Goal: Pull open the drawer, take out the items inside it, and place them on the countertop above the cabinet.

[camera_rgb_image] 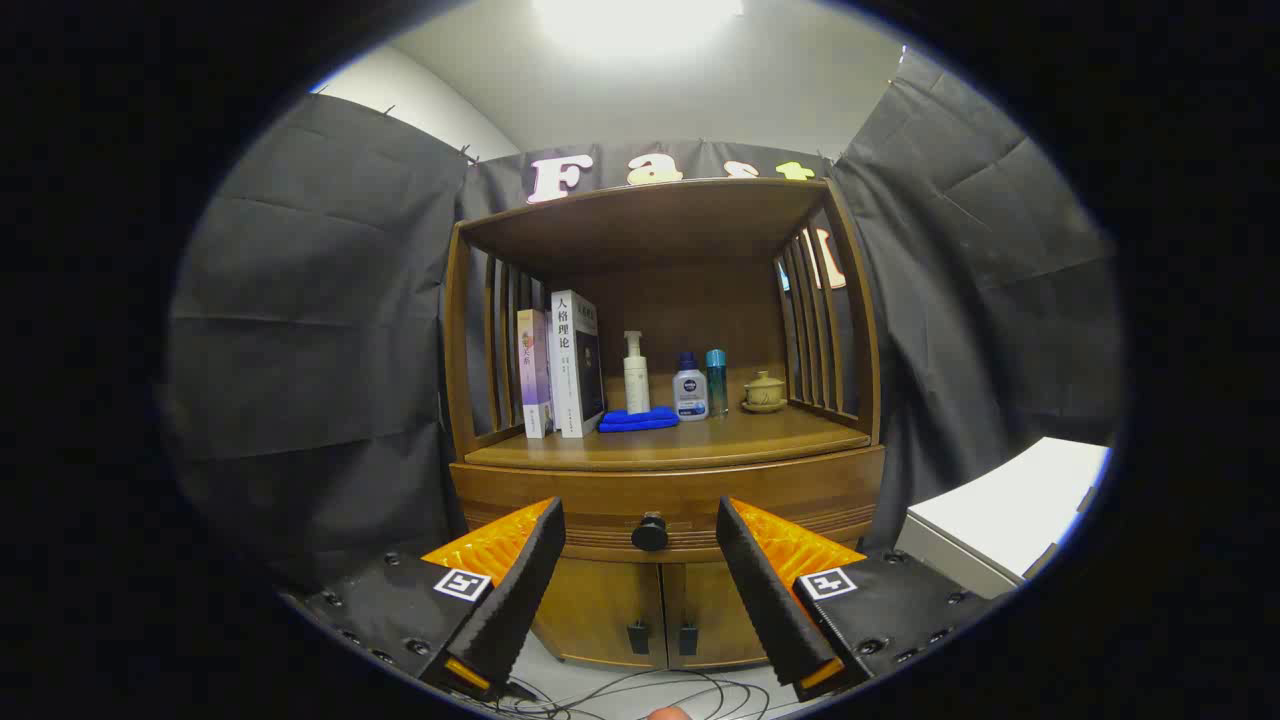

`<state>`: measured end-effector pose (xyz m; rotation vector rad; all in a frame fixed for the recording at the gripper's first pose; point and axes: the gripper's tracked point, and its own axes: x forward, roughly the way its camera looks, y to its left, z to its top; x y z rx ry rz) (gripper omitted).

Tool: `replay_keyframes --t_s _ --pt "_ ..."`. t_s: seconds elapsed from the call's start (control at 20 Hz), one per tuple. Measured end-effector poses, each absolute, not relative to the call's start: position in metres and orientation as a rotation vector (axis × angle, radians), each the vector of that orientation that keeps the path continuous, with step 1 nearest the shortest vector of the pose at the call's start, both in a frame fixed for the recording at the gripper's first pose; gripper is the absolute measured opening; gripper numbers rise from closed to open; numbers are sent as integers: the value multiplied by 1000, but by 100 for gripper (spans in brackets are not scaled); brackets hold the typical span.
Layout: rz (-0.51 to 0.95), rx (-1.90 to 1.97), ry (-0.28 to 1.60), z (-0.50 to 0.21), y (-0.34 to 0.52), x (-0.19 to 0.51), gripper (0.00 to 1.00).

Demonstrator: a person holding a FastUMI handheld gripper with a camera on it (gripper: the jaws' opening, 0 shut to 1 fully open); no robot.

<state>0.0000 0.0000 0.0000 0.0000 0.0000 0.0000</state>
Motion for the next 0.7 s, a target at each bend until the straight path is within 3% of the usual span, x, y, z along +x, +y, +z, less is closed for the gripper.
replay_keyframes --t_s 0.7 --pt "18 -9 12 -7 4 -3 96"
